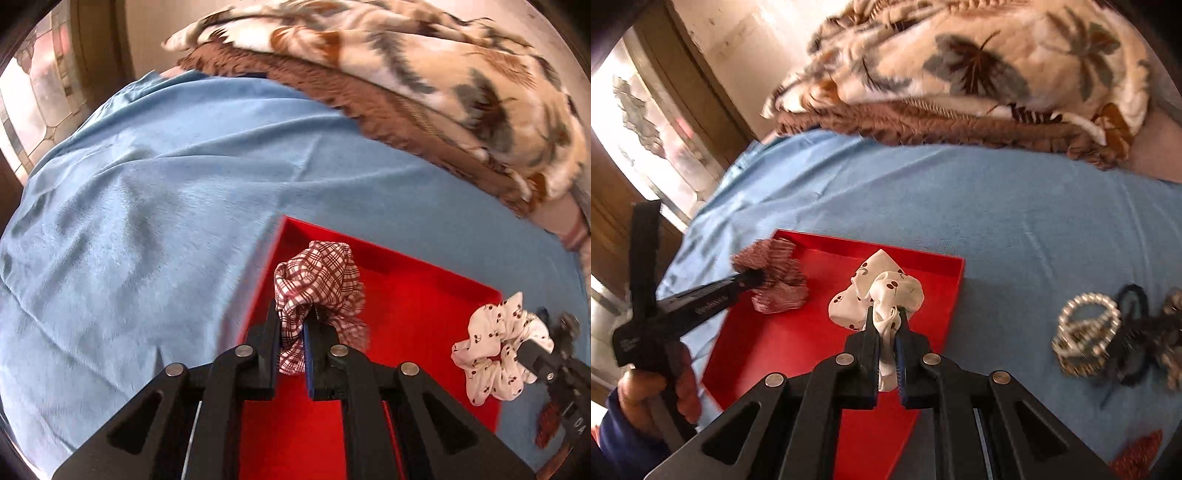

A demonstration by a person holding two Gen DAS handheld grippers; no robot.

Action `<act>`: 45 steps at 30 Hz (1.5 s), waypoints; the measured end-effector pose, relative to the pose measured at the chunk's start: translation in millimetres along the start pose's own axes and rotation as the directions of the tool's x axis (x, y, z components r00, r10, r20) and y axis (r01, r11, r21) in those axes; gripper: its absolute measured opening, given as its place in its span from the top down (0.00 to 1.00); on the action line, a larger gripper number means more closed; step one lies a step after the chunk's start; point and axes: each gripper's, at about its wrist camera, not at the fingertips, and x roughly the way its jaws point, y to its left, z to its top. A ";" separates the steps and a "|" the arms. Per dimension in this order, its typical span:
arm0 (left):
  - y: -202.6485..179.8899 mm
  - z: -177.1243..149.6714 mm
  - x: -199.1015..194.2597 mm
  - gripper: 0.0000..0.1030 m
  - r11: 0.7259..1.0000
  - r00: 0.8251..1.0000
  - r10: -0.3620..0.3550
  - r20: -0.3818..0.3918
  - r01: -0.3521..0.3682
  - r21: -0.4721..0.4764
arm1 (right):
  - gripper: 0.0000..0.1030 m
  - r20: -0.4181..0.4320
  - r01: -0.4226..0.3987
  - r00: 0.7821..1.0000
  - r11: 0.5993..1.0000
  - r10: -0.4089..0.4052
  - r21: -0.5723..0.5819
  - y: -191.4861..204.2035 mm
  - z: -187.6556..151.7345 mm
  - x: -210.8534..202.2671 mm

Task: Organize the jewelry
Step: 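Carry both scrunchies over the red tray and open both tools, then withdraw both tools from the tray toward the remaining accessories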

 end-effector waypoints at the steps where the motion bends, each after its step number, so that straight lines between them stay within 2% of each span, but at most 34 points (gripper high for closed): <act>1: 3.4 3.2 4.8 0.89 1.000 1.000 -0.008 -0.005 0.008 -0.009 | 0.91 -0.009 0.003 1.000 1.000 -0.003 0.005 -2.1 2.7 7.0; 4: 6.2 6.8 6.9 0.84 0.998 0.999 -0.048 -0.016 0.047 -0.029 | 0.89 -0.030 0.027 0.999 1.000 -0.027 0.016 -7.6 7.0 23.5; 6: 4.5 6.3 1.1 0.71 0.998 0.998 -0.061 0.002 0.061 -0.021 | 0.82 -0.039 0.044 0.998 0.999 -0.043 0.007 -6.8 6.8 27.8; 7: 2.5 5.4 -3.1 0.66 0.998 0.998 -0.064 0.012 0.064 -0.014 | 0.69 -0.037 0.053 0.998 0.999 -0.053 0.000 -5.8 7.8 28.8; 8: 0.1 4.2 -8.3 0.57 0.998 0.998 -0.059 0.025 0.060 -0.008 | 0.56 -0.029 0.062 0.998 0.998 -0.062 -0.010 -4.1 8.8 27.9; 9: -2.3 2.3 -16.2 0.52 0.999 0.998 -0.045 0.047 0.045 -0.002 | 0.51 -0.011 0.074 0.997 0.997 -0.074 -0.022 -2.4 8.9 24.0; 10: -4.4 0.9 -22.2 0.50 0.999 0.998 -0.037 0.060 0.037 0.001 | 0.45 -0.002 0.081 0.997 0.996 -0.081 -0.028 -1.4 9.5 20.9; 14: -10.8 -3.8 -51.4 0.50 1.000 0.993 -0.019 0.119 0.017 0.018 | 0.44 0.030 0.090 0.996 0.995 -0.089 -0.036 -1.7 10.9 0.3; 17: -19.2 -16.9 -83.0 0.47 0.998 0.980 0.020 0.198 -0.030 0.047 | 0.42 0.059 0.089 0.994 0.995 -0.087 -0.033 -8.5 2.5 -28.0; 19: -27.0 -30.0 -106.0 0.40 0.996 0.964 0.054 0.259 -0.072 0.060 | 0.40 0.076 0.095 0.993 0.995 -0.093 -0.035 -15.2 -7.8 -47.7; 21: -33.5 -43.6 -126.9 0.26 0.993 0.944 0.080 0.320 -0.105 0.060 | 0.38 0.093 0.110 0.990 0.993 -0.106 -0.036 -25.9 -25.8 -71.6; 22: -38.3 -53.7 -139.9 0.23 0.991 0.929 0.095 0.359 -0.124 0.058 | 0.38 0.096 0.115 0.989 0.993 -0.111 -0.036 -29.0 -31.3 -78.4; 24: -46.9 -69.1 -155.8 0.12 0.988 0.908 0.107 0.404 -0.143 0.060 | 0.37 0.107 0.130 0.986 0.991 -0.127 -0.024 -44.3 -52.0 -100.4; 26: -57.0 -80.7 -166.0 0.10 0.986 0.903 0.102 0.417 -0.149 0.081 | 0.36 0.114 0.143 0.983 0.990 -0.142 0.000 -60.7 -71.0 -119.1; 31: -94.6 -107.6 -174.6 0.10 0.982 0.935 0.014 0.355 -0.079 0.169 | 0.31 0.129 0.199 0.968 0.973 -0.214 0.117 -123.7 -123.1 -172.9; 36: -146.1 -130.3 -166.2 0.10 0.963 0.958 -0.059 0.280 -0.019 0.268 | 0.31 0.102 0.280 0.943 0.920 -0.317 0.273 -199.3 -161.0 -208.3; 38: -167.5 -138.7 -161.8 0.10 0.954 0.964 -0.084 0.253 0.004 0.300 | 0.31 0.099 0.277 0.941 0.904 -0.324 0.326 -222.8 -167.2 -217.2; 41: -194.3 -147.8 -152.7 0.10 0.944 0.972 -0.114 0.208 0.041 0.327 | 0.31 0.110 0.270 0.939 0.898 -0.325 0.348 -236.7 -164.4 -219.8; 45: -218.1 -152.7 -137.3 0.10 0.939 0.977 -0.145 0.156 0.086 0.334 | 0.31 0.130 0.260 0.939 0.906 -0.318 0.334 -244.7 -139.1 -204.8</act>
